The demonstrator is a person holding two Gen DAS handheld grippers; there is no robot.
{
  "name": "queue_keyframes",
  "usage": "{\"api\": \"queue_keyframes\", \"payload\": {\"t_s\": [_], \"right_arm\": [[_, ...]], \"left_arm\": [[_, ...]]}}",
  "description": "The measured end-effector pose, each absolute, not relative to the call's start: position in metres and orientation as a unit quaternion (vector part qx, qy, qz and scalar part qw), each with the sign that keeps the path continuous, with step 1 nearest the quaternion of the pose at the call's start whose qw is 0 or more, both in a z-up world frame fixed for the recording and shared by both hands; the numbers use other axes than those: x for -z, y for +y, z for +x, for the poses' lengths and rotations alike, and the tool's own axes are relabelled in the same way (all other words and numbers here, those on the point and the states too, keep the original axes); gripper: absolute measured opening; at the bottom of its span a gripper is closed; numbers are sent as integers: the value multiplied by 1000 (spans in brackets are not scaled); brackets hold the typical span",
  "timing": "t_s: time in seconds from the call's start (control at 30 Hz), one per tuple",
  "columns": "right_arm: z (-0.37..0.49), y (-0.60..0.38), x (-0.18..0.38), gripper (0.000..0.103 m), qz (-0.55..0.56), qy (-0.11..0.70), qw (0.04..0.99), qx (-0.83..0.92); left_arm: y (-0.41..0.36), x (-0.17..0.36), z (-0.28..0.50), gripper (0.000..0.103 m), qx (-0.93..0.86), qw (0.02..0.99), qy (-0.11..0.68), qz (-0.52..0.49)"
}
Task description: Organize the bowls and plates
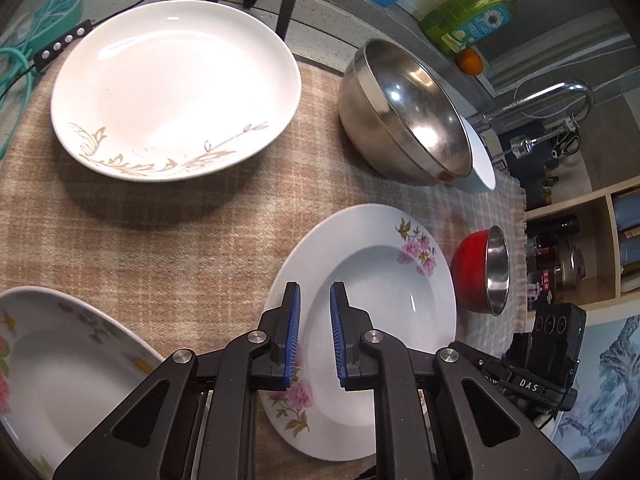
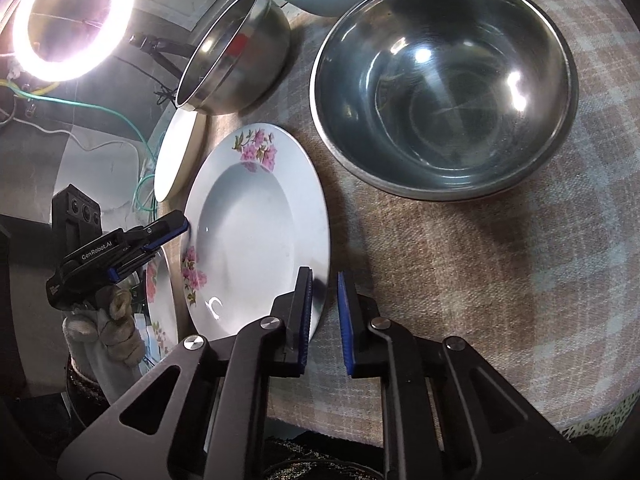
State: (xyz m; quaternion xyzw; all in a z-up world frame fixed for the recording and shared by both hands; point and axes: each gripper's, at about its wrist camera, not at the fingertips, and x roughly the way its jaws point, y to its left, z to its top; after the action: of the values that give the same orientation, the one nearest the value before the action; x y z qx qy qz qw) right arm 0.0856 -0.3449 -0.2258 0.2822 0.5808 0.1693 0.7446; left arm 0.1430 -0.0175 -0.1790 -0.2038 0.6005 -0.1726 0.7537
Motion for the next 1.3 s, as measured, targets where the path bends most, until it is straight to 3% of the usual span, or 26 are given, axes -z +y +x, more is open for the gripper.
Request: {"api": "queue_keyframes", "payload": {"t_s": [0.43, 1.3], "right_arm": [[82, -343, 227, 11, 281, 582, 744, -173], [84, -340, 227, 12, 268, 584, 746, -177]], "left_arm": [[-1, 166, 149, 10, 147, 776, 579, -203], [-3, 189, 155, 12, 155, 743, 618, -205]]}}
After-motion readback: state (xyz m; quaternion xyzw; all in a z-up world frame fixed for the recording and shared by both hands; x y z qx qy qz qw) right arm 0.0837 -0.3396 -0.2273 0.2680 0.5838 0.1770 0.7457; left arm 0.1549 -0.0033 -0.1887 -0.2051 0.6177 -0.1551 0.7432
